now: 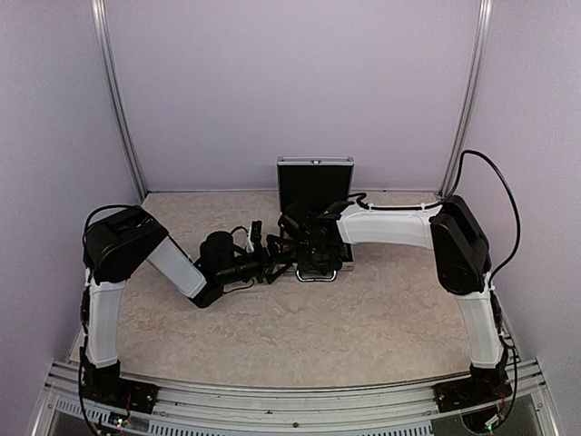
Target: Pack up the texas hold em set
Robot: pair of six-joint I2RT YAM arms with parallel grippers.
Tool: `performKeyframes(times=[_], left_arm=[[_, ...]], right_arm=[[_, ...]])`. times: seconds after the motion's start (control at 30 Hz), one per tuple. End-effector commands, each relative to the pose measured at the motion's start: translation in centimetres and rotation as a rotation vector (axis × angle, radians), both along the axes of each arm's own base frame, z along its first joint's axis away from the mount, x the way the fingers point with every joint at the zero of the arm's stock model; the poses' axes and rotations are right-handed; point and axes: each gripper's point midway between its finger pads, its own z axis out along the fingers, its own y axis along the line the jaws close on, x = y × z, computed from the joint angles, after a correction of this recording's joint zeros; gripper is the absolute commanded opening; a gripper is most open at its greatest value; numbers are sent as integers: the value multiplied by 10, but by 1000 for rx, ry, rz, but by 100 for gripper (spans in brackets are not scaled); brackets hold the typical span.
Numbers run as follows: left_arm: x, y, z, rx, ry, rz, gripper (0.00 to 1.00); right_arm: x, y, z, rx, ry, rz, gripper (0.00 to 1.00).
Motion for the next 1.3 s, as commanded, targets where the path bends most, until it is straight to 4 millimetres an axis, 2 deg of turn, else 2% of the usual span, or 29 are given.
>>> performKeyframes(times=[0.0, 0.2, 0.37, 0.77, 1.03, 1.13, 1.27], left_arm=[[0, -7, -4, -2, -4, -19, 99], [1, -11, -20, 26, 18, -21, 99], [5, -15, -32, 61, 33, -18, 99], [4, -22, -79, 223, 119, -15, 99], [3, -20, -100, 297, 162, -6, 99], [1, -21, -106, 318, 175, -7, 99], [-1, -23, -113, 342, 184, -10, 99]], right_arm=[[26, 5, 85, 95, -189, -27, 11], [29, 7, 99, 112, -216, -22, 11], [29, 7, 101, 119, -216, -17, 11], [29, 5, 114, 140, -236, -21, 12], [29, 1, 123, 151, -250, -27, 12], [27, -1, 124, 158, -251, -32, 12], [24, -11, 115, 182, -230, -46, 12]])
